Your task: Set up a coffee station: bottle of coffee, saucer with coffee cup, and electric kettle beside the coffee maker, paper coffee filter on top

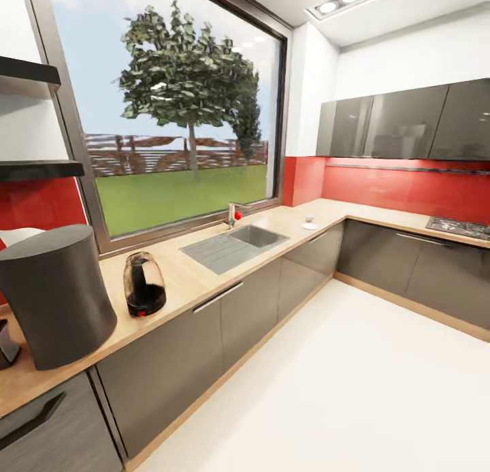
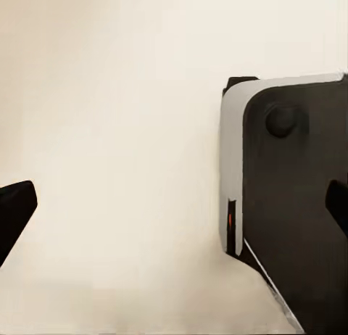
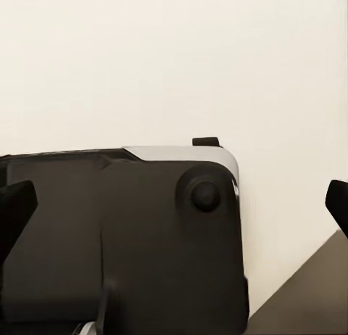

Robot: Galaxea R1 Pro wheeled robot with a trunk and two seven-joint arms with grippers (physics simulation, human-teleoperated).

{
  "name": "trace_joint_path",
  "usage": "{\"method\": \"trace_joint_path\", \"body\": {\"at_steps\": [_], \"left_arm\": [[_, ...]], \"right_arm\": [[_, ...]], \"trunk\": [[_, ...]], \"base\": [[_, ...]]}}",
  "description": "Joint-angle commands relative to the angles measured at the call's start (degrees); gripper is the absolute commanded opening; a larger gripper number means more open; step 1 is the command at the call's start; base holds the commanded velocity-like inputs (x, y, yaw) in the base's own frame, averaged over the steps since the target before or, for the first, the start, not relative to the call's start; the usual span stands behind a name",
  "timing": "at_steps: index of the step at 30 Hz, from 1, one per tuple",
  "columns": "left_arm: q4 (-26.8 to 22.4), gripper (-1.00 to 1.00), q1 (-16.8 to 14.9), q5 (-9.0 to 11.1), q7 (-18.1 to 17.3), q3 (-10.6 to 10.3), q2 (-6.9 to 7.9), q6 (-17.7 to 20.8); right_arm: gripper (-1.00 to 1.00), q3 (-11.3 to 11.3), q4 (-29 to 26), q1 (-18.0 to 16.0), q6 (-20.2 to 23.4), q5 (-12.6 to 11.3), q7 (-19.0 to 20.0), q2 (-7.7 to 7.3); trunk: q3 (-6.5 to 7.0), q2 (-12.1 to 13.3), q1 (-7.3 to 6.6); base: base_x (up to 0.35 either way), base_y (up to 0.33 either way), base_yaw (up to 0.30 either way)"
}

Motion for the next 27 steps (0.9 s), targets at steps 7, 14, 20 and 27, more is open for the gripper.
{"method": "trace_joint_path", "body": {"at_steps": [7, 14, 20, 27], "left_arm": [[0.2, 1.00, 0.0, -2.8, 10.0, 0.8, -1.80, 3.2], [0.2, 1.00, 0.0, -6.4, 10.8, 0.9, -2.67, 3.3], [0.2, 1.00, 0.0, -6.4, 10.4, 1.0, -2.60, 3.3], [0.1, 1.00, -0.2, -6.3, 10.8, 1.0, -3.74, 3.2]], "right_arm": [[1.00, -0.3, -0.2, 0.0, -0.2, -1.4, 0.0, -0.02], [1.00, -0.3, -0.7, 0.0, -0.2, -1.4, 0.0, 0.01], [1.00, -0.3, -1.1, 0.0, -0.2, -1.6, 0.0, 0.13], [1.00, -1.1, -1.0, 0.0, -0.1, -1.7, 0.3, -0.43]], "trunk": [[0.00, 0.0, 0.02], [0.00, 0.0, 0.02], [0.00, 0.0, 0.02], [-0.05, 0.0, 0.02]], "base": [[0.000, 0.000, -0.140], [0.000, 0.000, -0.004], [0.000, 0.000, 0.000], [0.080, 0.000, -0.180]]}}
